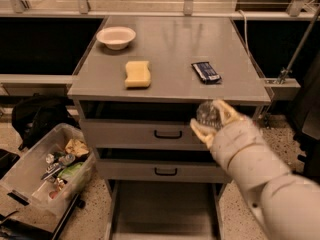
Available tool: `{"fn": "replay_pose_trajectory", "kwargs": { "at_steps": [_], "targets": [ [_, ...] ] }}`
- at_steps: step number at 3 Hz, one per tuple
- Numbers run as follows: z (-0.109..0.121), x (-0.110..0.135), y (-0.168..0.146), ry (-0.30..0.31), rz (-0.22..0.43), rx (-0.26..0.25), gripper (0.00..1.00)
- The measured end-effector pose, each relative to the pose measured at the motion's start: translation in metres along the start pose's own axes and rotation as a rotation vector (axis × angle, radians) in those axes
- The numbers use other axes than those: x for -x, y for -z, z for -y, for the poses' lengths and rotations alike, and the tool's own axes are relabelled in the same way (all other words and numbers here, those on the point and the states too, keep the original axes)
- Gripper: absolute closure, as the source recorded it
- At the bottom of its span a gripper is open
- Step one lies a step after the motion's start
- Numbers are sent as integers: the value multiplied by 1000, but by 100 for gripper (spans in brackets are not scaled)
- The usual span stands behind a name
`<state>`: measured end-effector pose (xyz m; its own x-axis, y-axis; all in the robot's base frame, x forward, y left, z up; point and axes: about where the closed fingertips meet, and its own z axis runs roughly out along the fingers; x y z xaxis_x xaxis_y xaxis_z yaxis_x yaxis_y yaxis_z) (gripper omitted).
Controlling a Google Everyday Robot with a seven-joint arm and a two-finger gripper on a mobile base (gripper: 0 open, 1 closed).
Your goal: Pick water bottle from bottom drawer and place on counter
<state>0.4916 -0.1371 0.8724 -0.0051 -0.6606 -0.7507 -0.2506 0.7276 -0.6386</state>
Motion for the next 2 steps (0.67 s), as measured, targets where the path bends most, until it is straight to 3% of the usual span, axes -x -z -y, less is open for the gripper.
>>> {"fn": "replay_pose_trajectory", "kwargs": {
  "at_steps": [1, 2],
  "targets": [
    [47, 140, 22, 78, 130, -44, 100],
    [77, 168, 36, 108, 143, -93, 100]
  ]
}}
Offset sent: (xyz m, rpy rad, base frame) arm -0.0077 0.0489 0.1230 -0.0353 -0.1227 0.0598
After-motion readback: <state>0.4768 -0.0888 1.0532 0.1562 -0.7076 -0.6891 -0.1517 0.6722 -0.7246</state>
